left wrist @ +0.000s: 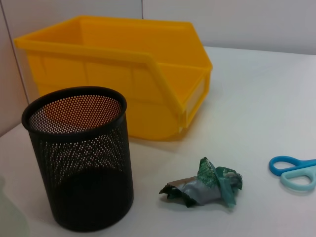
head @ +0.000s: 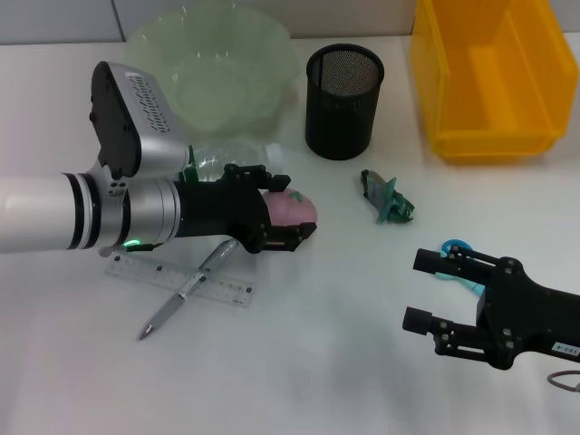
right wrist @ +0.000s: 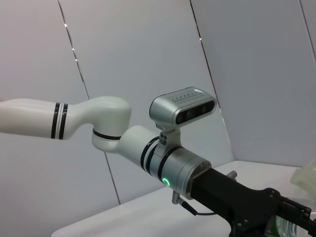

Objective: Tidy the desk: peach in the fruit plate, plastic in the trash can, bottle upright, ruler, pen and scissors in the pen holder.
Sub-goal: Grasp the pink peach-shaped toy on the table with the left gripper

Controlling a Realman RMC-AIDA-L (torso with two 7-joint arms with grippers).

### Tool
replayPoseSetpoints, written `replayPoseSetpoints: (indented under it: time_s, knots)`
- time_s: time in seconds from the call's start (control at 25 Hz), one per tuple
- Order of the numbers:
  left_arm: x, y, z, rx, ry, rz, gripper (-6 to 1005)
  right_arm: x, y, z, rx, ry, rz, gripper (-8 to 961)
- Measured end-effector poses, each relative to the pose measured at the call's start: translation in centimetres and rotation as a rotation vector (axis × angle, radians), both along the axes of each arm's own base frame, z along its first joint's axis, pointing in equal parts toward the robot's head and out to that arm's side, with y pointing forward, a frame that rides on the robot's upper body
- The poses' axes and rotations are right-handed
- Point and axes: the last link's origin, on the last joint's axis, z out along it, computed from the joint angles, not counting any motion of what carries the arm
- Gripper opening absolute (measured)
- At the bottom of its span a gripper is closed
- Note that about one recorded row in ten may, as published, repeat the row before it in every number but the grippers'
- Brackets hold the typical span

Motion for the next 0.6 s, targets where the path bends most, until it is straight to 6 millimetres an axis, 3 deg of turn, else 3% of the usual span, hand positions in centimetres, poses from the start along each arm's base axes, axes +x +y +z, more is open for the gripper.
replayPoseSetpoints:
  time_s: [0.52, 0.6]
  knots:
    - [-0.42, -0.10, 0.00, 0.004, 0.000, 0.017, 726, 0.02, -0.02, 0.01, 0.001, 0.000, -0.001, 766]
    - [-0.44, -0.08, 0.01, 0.006, 0.000, 0.018, 646, 0.02, -0.02, 0.01, 0.001, 0.000, -0.001, 766]
